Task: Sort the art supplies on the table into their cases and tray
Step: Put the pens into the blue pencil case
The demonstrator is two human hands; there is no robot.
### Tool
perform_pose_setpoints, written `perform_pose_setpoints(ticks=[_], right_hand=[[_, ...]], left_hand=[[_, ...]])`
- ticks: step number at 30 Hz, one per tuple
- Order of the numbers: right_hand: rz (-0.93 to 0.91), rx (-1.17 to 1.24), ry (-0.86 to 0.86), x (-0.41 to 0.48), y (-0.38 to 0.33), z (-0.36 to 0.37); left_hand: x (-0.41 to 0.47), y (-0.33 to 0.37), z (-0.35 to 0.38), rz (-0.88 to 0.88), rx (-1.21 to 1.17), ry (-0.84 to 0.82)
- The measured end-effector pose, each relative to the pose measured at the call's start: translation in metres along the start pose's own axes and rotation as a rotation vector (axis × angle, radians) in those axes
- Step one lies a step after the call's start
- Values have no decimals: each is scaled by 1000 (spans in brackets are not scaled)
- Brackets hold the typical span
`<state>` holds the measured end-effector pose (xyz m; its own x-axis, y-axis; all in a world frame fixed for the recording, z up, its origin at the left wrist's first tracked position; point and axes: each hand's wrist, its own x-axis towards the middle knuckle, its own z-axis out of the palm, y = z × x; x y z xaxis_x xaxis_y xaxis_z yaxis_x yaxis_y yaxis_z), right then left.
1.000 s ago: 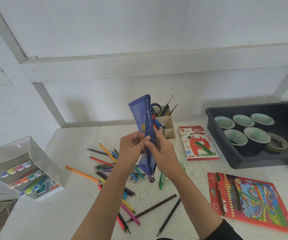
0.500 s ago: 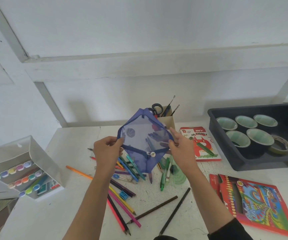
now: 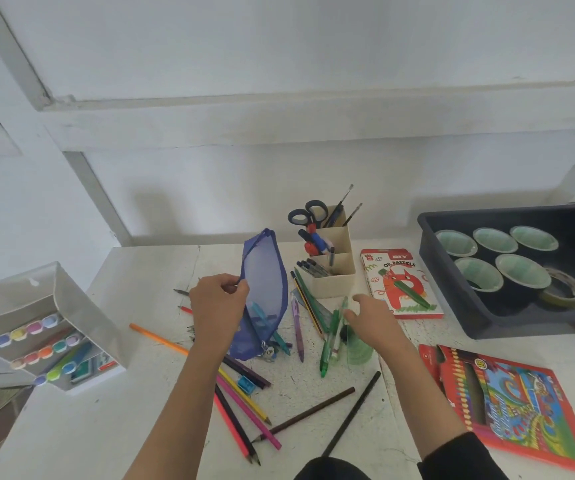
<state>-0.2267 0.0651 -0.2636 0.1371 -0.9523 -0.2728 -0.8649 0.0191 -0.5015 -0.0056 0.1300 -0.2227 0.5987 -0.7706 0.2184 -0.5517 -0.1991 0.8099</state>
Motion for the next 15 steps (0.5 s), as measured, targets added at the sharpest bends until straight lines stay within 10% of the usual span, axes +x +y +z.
perform_pose_setpoints(ticks=[15], right_hand=[[144, -115, 48, 1, 19, 9]], left_hand=[[-2, -10, 8, -39, -26, -86]])
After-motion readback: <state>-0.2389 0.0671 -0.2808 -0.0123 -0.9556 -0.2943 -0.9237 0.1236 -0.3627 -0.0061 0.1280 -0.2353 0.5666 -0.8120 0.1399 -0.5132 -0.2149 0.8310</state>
